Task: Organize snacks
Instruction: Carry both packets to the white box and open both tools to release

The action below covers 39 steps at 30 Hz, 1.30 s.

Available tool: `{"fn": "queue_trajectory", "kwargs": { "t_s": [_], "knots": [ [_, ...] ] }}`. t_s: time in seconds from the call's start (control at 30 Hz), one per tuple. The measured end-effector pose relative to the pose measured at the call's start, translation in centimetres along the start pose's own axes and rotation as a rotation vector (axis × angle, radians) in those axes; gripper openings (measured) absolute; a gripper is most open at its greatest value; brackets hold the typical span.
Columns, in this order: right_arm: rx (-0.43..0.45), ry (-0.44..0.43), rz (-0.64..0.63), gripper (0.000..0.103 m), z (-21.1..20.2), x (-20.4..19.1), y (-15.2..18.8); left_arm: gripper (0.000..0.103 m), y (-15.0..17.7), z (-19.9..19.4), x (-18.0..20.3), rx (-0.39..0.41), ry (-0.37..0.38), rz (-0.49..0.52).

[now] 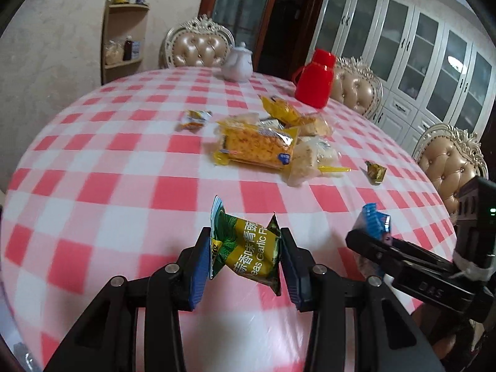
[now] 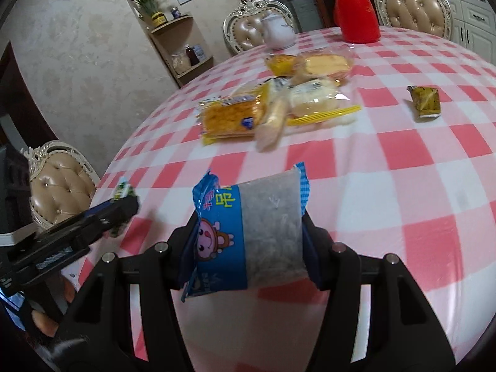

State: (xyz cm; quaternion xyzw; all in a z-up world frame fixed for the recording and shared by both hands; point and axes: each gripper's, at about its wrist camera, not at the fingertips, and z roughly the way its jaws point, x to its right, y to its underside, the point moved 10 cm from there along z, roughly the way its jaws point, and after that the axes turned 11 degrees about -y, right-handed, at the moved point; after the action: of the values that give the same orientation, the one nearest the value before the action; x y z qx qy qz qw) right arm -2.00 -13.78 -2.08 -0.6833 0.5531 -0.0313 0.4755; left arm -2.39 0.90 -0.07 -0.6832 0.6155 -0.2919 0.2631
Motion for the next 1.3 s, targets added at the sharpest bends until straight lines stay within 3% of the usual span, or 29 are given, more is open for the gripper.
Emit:
{"fn": "queue_trajectory", "kwargs": {
  "t_s": [0.23, 0.6, 0.93, 1.3],
  "knots": [
    [-0.011, -0.078, -0.028, 0.061, 1.3, -4.7, 1.9, 0.043, 1.3, -4.5, -5.6, 0.029, -0.028, -0.062],
    [-0.105, -0.173, -0.165, 0.061, 5.0, -13.0, 5.3, 0.044, 5.8, -10.2, -16.1, 0.059, -0.130, -0.142],
    [-0.206, -0.277, -0.293, 0.061, 7.2, -20.5, 9.5, 0.044, 11.8, -11.2, -22.6, -0.005, -0.194, -0.212],
    [-0.365, -0.461, -0.518, 0.061, 7.7, -30.8, 18.3, 0.044, 14.7, -12.3, -29.8, -0.030, -0.328, -0.287]
  ]
}}
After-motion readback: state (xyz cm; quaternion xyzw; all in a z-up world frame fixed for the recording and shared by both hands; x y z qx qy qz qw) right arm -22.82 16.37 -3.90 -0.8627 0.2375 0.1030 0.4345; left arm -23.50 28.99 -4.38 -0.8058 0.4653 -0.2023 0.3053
